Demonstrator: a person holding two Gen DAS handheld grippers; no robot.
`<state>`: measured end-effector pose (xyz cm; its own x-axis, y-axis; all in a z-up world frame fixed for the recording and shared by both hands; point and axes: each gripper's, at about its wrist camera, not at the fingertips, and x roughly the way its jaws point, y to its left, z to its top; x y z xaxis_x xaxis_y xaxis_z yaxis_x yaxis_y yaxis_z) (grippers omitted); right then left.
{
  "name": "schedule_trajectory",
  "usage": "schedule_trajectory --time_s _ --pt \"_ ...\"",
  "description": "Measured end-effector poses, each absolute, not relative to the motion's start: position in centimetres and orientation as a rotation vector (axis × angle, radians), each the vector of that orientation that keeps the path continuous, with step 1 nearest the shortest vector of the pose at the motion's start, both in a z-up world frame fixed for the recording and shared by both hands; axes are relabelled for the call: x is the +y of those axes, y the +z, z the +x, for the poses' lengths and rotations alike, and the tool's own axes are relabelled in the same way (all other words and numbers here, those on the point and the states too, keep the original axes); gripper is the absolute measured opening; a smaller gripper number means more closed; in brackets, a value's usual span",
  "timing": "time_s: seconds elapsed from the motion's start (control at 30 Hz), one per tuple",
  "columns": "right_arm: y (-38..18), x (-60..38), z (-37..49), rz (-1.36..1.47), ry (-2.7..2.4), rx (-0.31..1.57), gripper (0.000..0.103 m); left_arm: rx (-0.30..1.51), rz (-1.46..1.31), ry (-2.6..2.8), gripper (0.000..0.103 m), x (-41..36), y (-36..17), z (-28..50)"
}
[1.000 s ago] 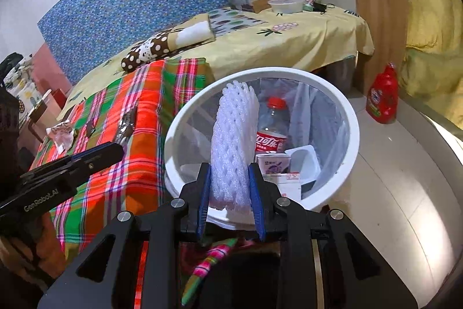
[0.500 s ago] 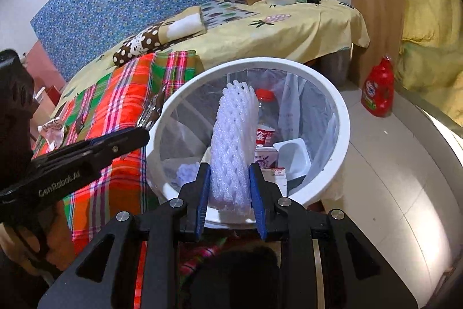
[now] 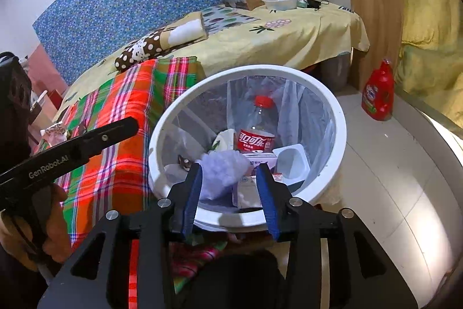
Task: Collect trash
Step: 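Carry snack bar and foam net over the bin and open both grippers, then move both tools back over the bed toward the cup and wrapper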
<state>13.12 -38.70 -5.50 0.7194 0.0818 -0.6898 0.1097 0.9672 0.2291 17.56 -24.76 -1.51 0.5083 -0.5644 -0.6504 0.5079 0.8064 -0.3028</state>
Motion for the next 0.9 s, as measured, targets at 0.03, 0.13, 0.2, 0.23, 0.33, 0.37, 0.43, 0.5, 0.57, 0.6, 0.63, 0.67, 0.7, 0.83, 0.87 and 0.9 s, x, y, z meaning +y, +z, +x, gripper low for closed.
schedule_trajectory --time_s 0.03,0.13,0.2,0.23,0.33,0.37,0.43,0.5,0.57,0.6,0.63,0.67,0.7,0.83,0.87,0.9 --pt "-5.4 -38.6 13.1 0.261 -0.013 0.767 0.041 0.806 -0.08 -0.642 0.033 -24.3 -1.3 17.3" --pt "-5.2 -38.2 13.1 0.26 -0.003 0.76 0.041 0.798 -0.09 -0.626 0.033 -23.1 -0.9 16.7" --pt "-4.9 -37.8 13.0 0.259 0.01 0.75 0.041 0.794 -0.092 -0.616 0.033 -22.3 -0.8 16.3" --pt "-4.8 -37.7 13.0 0.257 0.016 0.746 0.041 0.791 -0.094 -0.608 0.033 -21.7 -0.7 15.9" --pt "-4.4 -36.9 12.9 0.249 0.042 0.732 0.041 0.785 -0.098 -0.586 0.033 -20.6 -0.6 15.2" --pt "-4.2 -36.7 12.9 0.246 0.05 0.728 0.041 0.783 -0.103 -0.58 0.033 -20.1 -0.6 14.9" --pt "-4.0 -36.1 12.8 0.241 0.07 0.721 0.041 0.777 -0.109 -0.56 0.033 -19.1 -0.6 14.6" --pt "-3.9 -35.4 12.7 0.234 0.091 0.714 0.041 0.775 -0.115 -0.534 0.033 -18.1 -0.6 14.3" --pt "-3.8 -34.7 12.7 0.229 0.111 0.71 0.041 0.771 -0.127 -0.51 0.033 -16.9 -0.6 13.7" --pt "-3.7 -34.3 12.8 0.224 0.125 0.71 0.041 0.766 -0.129 -0.501 0.033 -16.4 -0.5 13.5" --pt "-3.8 -34.0 12.8 0.22 0.133 0.71 0.041 0.762 -0.13 -0.491 0.033 -16.0 -0.5 13.2" --pt "-3.7 -33.7 12.8 0.218 0.143 0.71 0.041 0.759 -0.134 -0.482 0.033 -15.5 -0.4 13.0" --pt "-3.7 -33.4 12.8 0.215 0.152 0.71 0.041 0.755 -0.139 -0.477 0.033 -15.0 -0.4 12.8" --pt "-3.5 -31.8 12.7 0.21 0.196 0.698 0.041 0.746 -0.151 -0.443 0.033 -13.3 -0.2 12.1" --pt "-3.5 -31.4 12.6 0.207 0.206 0.697 0.041 0.746 -0.156 -0.432 0.033 -12.8 -0.3 12.0" --pt "-3.5 -31.0 12.7 0.199 0.217 0.7 0.041 0.745 -0.159 -0.425 0.033 -12.6 -0.2 11.8"
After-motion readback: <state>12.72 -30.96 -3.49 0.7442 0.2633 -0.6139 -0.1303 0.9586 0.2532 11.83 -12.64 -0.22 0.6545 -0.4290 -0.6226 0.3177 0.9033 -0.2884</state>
